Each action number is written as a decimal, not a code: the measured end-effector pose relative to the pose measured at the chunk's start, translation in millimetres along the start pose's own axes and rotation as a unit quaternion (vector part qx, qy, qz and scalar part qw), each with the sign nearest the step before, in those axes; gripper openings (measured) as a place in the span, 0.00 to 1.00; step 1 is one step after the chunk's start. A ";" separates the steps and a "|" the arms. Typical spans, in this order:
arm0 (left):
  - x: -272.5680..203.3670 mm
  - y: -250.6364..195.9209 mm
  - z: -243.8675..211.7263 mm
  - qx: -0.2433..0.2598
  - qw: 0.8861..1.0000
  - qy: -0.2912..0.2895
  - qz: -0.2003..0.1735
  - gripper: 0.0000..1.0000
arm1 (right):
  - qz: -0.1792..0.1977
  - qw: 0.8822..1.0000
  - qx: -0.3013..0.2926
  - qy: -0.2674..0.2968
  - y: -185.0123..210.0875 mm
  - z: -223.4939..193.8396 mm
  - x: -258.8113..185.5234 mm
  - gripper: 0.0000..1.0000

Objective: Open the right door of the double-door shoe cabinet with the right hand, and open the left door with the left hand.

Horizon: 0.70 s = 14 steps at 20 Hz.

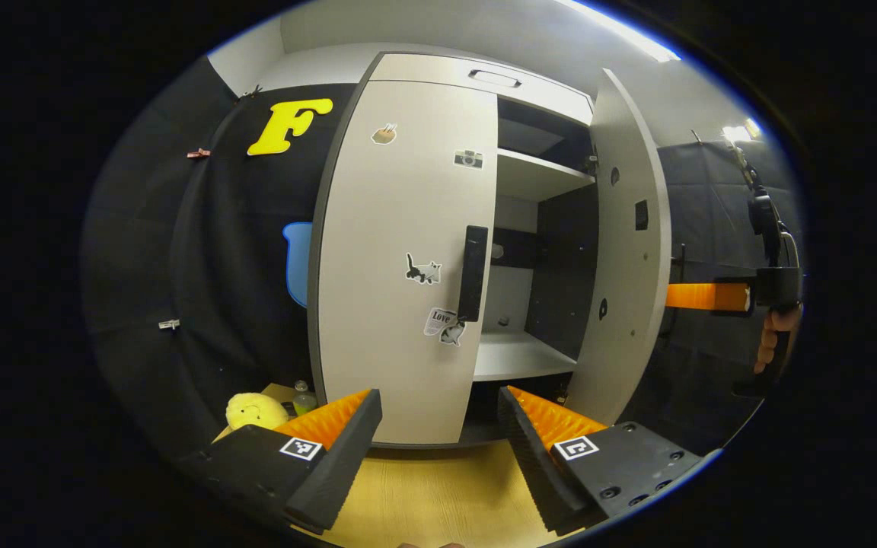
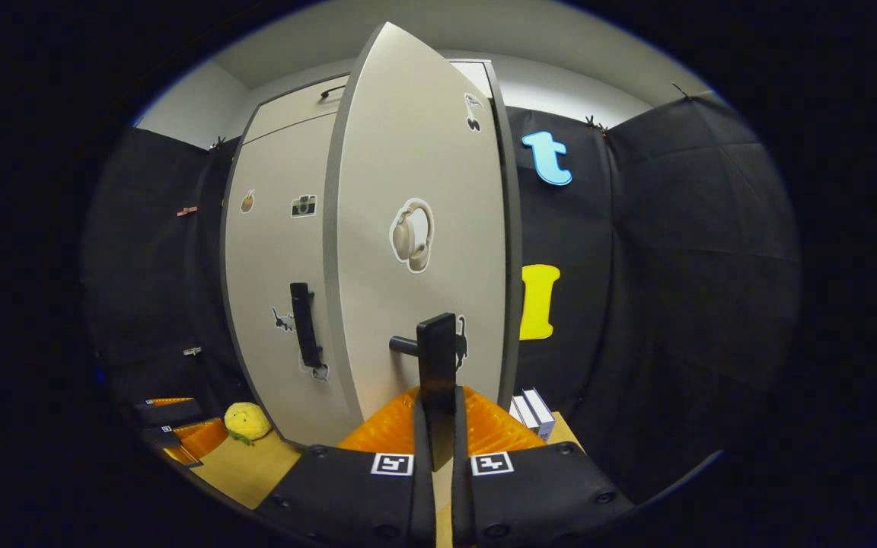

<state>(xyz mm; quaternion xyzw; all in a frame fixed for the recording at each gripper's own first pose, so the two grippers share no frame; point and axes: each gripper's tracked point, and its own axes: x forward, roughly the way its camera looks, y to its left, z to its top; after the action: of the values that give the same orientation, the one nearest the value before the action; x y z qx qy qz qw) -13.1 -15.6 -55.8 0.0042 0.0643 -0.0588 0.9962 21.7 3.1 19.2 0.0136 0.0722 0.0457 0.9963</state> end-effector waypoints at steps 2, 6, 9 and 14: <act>0.5 -0.9 0.9 0.014 1.000 -0.001 -0.006 0.95 | -0.014 1.000 0.004 0.000 -16.3 -1.0 -4.7 0.12; 4.2 -9.0 -0.5 0.017 1.000 0.000 -0.016 0.95 | -0.050 0.998 -0.007 0.025 -57.6 -25.3 -11.2 0.12; 6.9 -14.7 -2.9 0.012 1.000 0.005 -0.019 0.95 | -0.095 0.995 -0.011 0.018 -104.0 -24.0 -11.1 0.07; 18.0 -24.8 -2.6 0.009 1.000 0.009 -0.025 0.95 | -0.068 0.995 0.063 0.017 -102.3 -26.3 -27.6 0.07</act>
<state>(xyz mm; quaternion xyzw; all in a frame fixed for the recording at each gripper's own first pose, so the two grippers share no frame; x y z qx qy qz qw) 1.4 -42.3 -60.7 0.0123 0.0731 -0.0842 0.9937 -0.2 -100.7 -6.3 0.0710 0.0927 -0.0271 0.9928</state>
